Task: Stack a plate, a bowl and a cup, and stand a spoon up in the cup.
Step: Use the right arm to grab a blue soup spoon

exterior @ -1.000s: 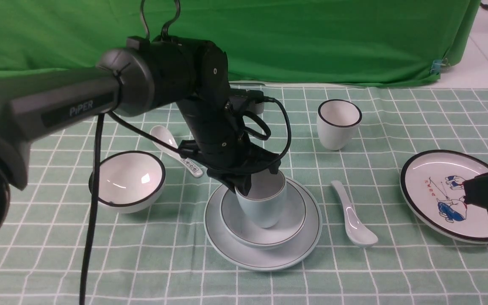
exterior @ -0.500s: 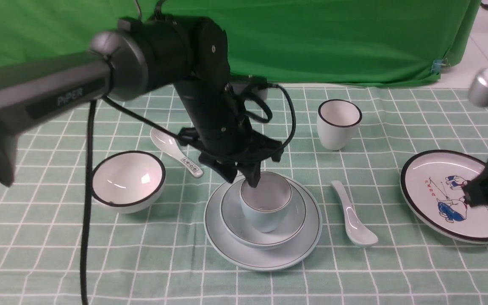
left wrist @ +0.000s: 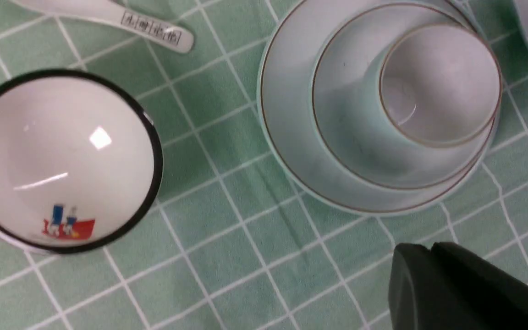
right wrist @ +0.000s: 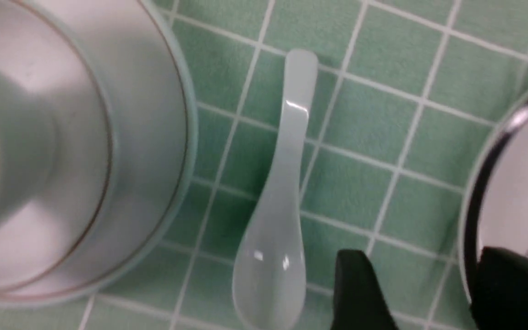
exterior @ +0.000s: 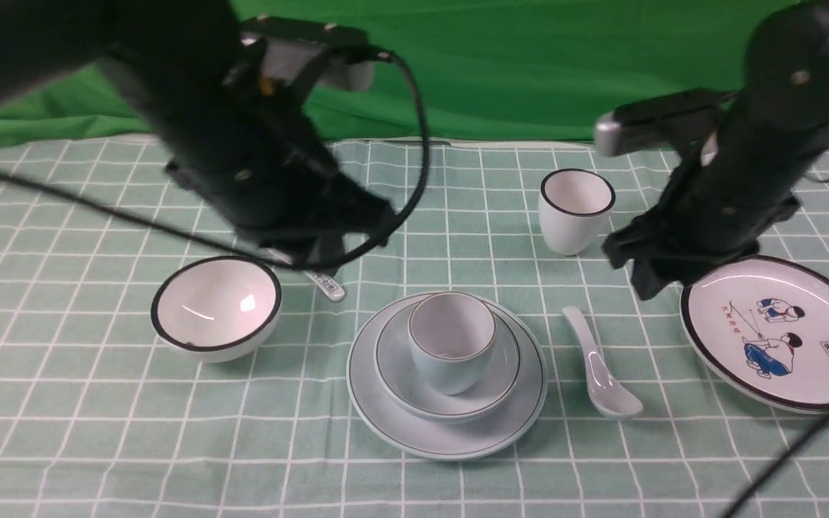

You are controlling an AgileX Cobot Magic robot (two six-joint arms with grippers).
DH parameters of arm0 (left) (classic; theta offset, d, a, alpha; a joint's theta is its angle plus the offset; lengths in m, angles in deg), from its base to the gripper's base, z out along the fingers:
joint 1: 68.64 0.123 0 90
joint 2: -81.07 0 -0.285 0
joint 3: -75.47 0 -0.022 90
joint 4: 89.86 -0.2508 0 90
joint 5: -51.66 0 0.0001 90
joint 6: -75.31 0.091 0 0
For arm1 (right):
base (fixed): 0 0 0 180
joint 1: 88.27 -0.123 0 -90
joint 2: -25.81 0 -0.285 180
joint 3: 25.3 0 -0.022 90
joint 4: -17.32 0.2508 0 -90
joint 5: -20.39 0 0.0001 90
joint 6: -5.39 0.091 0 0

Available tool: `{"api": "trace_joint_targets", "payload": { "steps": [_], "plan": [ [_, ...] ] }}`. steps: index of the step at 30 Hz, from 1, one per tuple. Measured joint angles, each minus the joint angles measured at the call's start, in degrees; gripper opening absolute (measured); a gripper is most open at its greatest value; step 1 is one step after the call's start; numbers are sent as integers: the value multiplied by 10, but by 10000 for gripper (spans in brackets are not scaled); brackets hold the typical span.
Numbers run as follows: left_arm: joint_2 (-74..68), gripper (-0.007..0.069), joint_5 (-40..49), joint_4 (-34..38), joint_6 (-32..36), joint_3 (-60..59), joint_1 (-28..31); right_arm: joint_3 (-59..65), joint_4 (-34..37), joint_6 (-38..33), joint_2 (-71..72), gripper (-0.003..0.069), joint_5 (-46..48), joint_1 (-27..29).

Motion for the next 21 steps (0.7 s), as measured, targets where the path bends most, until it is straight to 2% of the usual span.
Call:
{"api": "trace_joint_targets", "payload": {
  "steps": [6,12,20,21],
  "plan": [
    [112,8,-3,-16,-23,-100,0,-64,27,-4,-101,450,-18,0],
    [173,9,-3,-17,-52,-128,0,-97,66,-7,-160,452,-32,0],
    [216,9,4,-42,-68,-139,0,-101,68,-7,-200,451,-32,0],
    [218,9,5,-49,-70,-140,0,-101,68,-10,-204,431,-29,0]
  ]
}}
